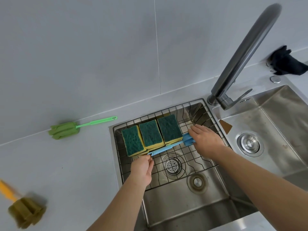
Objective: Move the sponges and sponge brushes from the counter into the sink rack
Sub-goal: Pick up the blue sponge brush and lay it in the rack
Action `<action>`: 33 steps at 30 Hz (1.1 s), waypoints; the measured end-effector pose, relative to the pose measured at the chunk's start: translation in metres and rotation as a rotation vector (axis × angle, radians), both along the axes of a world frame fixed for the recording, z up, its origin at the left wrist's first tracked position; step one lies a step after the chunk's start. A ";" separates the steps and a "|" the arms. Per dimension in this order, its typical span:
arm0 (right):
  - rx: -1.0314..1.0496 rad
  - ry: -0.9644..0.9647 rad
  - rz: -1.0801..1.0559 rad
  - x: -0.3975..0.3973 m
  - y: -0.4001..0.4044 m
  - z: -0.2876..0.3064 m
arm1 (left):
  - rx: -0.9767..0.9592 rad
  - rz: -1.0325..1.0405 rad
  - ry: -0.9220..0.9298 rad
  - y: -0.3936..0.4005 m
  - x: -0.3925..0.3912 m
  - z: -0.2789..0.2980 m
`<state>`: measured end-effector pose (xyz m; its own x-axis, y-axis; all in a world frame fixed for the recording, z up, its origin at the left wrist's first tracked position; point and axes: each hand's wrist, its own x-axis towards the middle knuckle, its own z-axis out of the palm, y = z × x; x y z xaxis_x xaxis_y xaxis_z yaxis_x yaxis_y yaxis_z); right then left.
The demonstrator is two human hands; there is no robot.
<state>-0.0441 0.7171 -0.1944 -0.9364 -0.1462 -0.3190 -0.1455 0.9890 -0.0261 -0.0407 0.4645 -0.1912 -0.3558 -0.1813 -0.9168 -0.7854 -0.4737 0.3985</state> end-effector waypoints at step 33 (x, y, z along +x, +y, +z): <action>0.045 -0.237 -0.043 0.045 -0.198 0.129 | -1.115 -1.480 0.544 -0.326 0.051 0.138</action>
<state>0.0012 0.5186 -0.0657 -0.8399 -0.0882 -0.5355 -0.0981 0.9951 -0.0101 0.0099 0.1385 -0.0531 -0.9156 0.1504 -0.3730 0.0311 0.9512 0.3071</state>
